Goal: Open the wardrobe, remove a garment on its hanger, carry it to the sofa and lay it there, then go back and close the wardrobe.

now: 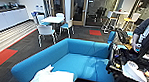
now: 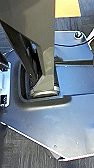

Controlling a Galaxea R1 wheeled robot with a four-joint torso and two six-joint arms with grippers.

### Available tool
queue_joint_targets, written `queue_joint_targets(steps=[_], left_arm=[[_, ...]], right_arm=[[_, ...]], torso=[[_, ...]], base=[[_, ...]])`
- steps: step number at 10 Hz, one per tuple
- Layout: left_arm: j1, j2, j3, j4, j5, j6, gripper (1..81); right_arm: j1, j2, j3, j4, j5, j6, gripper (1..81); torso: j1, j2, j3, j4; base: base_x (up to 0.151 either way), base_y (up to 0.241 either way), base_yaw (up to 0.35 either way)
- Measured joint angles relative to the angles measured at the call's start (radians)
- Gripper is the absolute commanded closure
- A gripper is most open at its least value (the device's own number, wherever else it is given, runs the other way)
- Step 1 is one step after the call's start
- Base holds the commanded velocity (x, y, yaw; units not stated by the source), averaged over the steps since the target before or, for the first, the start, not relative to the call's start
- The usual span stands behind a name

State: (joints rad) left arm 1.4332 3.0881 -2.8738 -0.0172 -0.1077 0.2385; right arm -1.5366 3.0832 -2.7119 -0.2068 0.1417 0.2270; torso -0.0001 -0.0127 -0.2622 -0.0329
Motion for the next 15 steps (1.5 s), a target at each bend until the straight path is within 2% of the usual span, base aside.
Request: queue_joint_targets(steps=[11, 15], left_arm=[[0.005, -0.008, 0.000, -0.001, 0.003, 0.000, 1.0], [0.004, -0.011, 0.003, -0.001, 0.006, 0.000, 1.0]], right_arm=[[-0.001, 0.000, 0.000, 0.000, -0.001, 0.000, 1.0], [-0.001, 0.000, 0.000, 0.000, -0.001, 0.000, 1.0]], torso=[[0.000, -0.002, 0.001, 0.000], [0.000, -0.002, 0.001, 0.000]], base=[[0.000, 0.000, 0.000], [0.000, 0.000, 0.146]])
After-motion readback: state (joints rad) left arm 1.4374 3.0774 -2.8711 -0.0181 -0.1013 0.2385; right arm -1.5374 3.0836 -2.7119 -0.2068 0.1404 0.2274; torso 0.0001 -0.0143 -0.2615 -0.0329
